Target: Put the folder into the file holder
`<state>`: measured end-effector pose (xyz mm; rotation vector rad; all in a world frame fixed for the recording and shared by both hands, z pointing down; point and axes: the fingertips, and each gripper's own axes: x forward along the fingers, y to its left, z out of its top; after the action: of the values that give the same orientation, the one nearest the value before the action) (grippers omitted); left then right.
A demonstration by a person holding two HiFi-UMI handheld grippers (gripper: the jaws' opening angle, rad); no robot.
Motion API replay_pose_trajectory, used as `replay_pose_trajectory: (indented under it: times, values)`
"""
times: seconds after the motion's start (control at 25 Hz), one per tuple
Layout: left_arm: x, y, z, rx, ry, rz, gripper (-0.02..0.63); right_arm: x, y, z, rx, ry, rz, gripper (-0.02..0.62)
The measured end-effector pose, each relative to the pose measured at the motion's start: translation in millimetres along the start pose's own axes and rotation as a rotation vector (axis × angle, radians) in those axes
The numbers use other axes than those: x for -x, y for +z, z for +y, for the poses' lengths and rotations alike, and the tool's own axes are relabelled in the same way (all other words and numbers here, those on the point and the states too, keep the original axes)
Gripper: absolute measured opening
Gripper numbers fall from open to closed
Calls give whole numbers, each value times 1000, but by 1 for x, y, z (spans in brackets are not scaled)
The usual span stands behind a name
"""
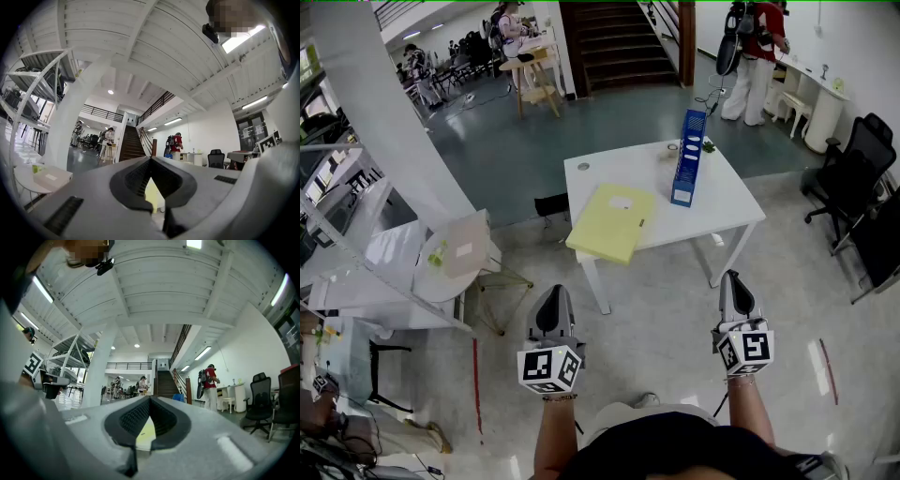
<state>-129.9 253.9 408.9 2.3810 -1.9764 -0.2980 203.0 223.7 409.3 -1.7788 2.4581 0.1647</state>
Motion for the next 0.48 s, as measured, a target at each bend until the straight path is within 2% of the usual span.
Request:
replay_pose_trajectory:
  times: [0.12, 0.48]
  values:
    - [-5, -5, -4, -54, 1, 23, -2, -2, -4, -4, -7, 0, 8, 2]
    - [-18, -9, -17, -65, -8, 17, -2, -10, -10, -15, -4, 10, 15, 2]
